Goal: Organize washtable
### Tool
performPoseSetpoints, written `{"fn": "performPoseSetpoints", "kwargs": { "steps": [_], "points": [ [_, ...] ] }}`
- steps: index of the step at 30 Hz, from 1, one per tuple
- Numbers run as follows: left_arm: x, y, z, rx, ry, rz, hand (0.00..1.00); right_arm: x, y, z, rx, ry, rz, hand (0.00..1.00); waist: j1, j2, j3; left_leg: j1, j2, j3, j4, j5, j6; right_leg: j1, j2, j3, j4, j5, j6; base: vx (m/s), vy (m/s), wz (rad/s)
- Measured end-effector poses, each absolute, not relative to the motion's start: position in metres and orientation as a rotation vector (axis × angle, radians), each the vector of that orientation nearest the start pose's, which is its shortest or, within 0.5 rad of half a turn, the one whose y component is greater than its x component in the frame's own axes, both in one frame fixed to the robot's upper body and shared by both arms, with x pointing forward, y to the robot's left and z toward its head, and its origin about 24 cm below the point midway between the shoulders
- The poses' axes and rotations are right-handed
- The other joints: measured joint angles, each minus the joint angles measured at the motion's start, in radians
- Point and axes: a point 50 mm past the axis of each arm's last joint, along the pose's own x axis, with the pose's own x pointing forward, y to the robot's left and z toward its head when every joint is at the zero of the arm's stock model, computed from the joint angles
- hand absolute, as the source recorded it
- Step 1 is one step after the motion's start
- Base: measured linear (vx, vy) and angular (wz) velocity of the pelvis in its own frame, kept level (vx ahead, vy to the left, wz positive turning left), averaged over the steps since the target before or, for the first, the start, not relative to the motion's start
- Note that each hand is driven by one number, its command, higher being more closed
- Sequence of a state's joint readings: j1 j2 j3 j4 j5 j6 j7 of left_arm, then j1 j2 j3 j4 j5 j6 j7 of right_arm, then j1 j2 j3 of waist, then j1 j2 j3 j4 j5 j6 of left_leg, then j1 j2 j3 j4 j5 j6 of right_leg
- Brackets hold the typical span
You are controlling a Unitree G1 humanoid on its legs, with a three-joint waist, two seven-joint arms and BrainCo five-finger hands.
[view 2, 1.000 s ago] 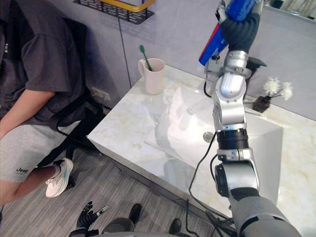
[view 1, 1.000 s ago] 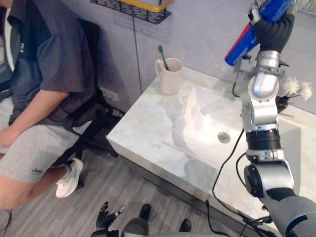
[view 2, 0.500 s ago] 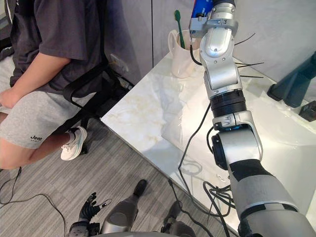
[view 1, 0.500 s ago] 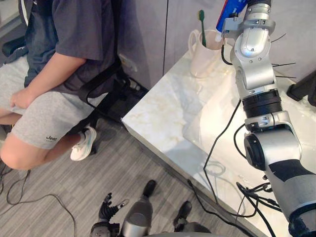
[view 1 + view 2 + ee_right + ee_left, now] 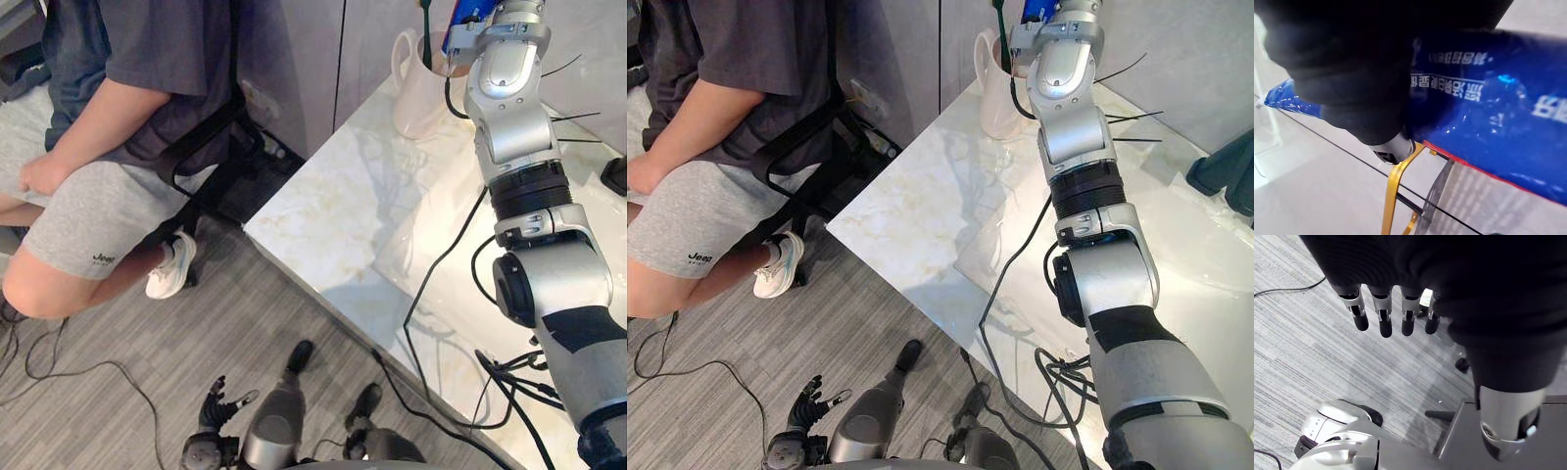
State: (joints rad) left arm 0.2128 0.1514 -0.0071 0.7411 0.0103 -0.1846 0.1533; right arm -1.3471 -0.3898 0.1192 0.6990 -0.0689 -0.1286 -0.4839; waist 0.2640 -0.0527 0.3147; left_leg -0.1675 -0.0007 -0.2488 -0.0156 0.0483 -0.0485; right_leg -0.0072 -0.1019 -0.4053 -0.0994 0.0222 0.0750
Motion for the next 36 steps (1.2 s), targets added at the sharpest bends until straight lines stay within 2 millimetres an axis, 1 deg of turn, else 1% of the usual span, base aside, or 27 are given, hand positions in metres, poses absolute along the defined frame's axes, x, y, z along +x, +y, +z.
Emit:
{"fn": "performPoseSetpoints", "kwargs": {
  "steps": [8,12,14,15,18,20,21,25,27,30,31,33,35,36],
  "points": [
    [0.118,0.214,-0.125,0.206,0.755,0.219,0.00,0.378,-0.149,0.367,-0.268,-0.859,-0.375,0.00,-0.004,0.001,0.001,0.004,0.000,0.003,0.000,0.000,0.000,0.002,-0.001,0.002,0.000,0.000,0.000,0.00,0.000,0.00],
    [0.118,0.213,-0.126,0.204,0.757,0.218,0.00,0.380,-0.154,0.356,-0.238,-0.830,-0.373,0.00,-0.004,0.001,0.001,0.014,-0.001,0.002,0.000,0.000,0.000,0.014,-0.001,0.000,0.000,0.000,0.000,0.00,0.001,0.01],
    [0.118,0.213,-0.126,0.202,0.758,0.218,0.00,0.383,-0.163,0.344,-0.211,-0.792,-0.391,0.00,-0.004,0.001,0.001,0.027,-0.002,0.001,-0.001,0.000,0.000,0.026,-0.002,-0.001,0.000,0.000,0.000,0.00,0.000,0.00],
    [0.117,0.213,-0.126,0.202,0.759,0.218,0.00,0.383,-0.164,0.342,-0.205,-0.790,-0.394,0.00,-0.005,0.001,0.000,0.028,-0.002,0.001,-0.001,0.000,0.000,0.027,-0.002,-0.001,0.000,0.000,0.000,0.00,0.000,0.00],
    [0.117,0.213,-0.127,0.202,0.764,0.217,0.00,0.378,-0.171,0.340,-0.157,-0.810,-0.405,0.00,-0.010,0.001,0.000,0.039,-0.002,0.003,-0.002,0.000,0.000,0.036,-0.002,0.001,0.000,0.000,0.000,0.00,0.000,0.00],
    [0.116,0.213,-0.127,0.202,0.771,0.217,0.00,0.375,-0.171,0.339,-0.143,-0.822,-0.394,0.00,-0.018,0.001,-0.001,0.050,-0.001,0.006,-0.004,0.000,0.000,0.045,-0.002,0.004,0.000,0.000,0.000,-0.01,0.007,-0.02],
    [0.114,0.213,-0.128,0.203,0.776,0.218,0.00,0.374,-0.170,0.339,-0.140,-0.829,-0.391,0.00,-0.029,0.001,-0.001,0.055,-0.001,0.008,-0.006,0.000,0.000,0.048,-0.002,0.006,0.000,0.000,0.000,-0.02,0.014,-0.06],
    [0.113,0.214,-0.130,0.205,0.788,0.218,0.00,0.370,-0.171,0.339,-0.126,-0.853,-0.385,0.00,-0.034,0.000,-0.004,0.069,0.002,0.029,-0.011,0.000,0.000,0.051,-0.003,0.027,0.000,0.000,0.000,-0.02,0.016,-0.15],
    [0.112,0.214,-0.130,0.205,0.792,0.218,0.00,0.365,-0.174,0.342,-0.109,-0.882,-0.391,0.00,-0.037,-0.001,-0.007,0.074,0.004,0.034,-0.014,0.000,0.000,0.052,-0.002,0.032,0.000,0.000,0.000,-0.01,0.010,-0.09],
    [0.105,0.215,-0.134,0.208,0.829,0.220,0.00,0.350,-0.175,0.347,-0.100,-0.964,-0.378,0.00,-0.063,-0.005,-0.041,0.079,0.004,0.039,-0.021,0.000,0.001,0.051,-0.003,0.044,0.000,0.000,0.000,0.03,0.008,-0.05],
    [0.105,0.215,-0.134,0.204,0.834,0.221,0.00,0.340,-0.176,0.352,-0.109,-1.018,-0.372,0.00,-0.065,-0.007,-0.052,0.088,0.004,0.052,-0.021,0.000,0.001,0.054,-0.005,0.053,0.000,0.000,0.000,0.04,0.015,-0.16],
    [0.104,0.216,-0.134,0.197,0.835,0.227,0.00,0.331,-0.178,0.357,-0.122,-1.066,-0.370,0.00,-0.075,-0.010,-0.066,0.089,0.003,0.057,-0.021,0.000,0.001,0.054,-0.006,0.054,0.000,0.000,0.000,0.02,0.007,-0.11],
    [0.104,0.218,-0.134,0.197,0.837,0.223,0.00,0.314,-0.186,0.363,-0.176,-1.145,-0.368,0.00,-0.097,-0.021,-0.081,0.097,0.005,0.065,-0.022,0.000,0.001,0.056,-0.006,0.063,0.000,0.000,0.000,0.00,0.008,-0.12],
    [0.103,0.220,-0.135,0.195,0.842,0.233,0.00,0.303,-0.191,0.360,-0.229,-1.182,-0.360,0.00,-0.114,-0.030,-0.097,0.099,0.006,0.070,-0.024,0.000,0.001,0.055,-0.005,0.071,0.000,0.000,0.000,-0.01,0.008,-0.14]
  ]
}}
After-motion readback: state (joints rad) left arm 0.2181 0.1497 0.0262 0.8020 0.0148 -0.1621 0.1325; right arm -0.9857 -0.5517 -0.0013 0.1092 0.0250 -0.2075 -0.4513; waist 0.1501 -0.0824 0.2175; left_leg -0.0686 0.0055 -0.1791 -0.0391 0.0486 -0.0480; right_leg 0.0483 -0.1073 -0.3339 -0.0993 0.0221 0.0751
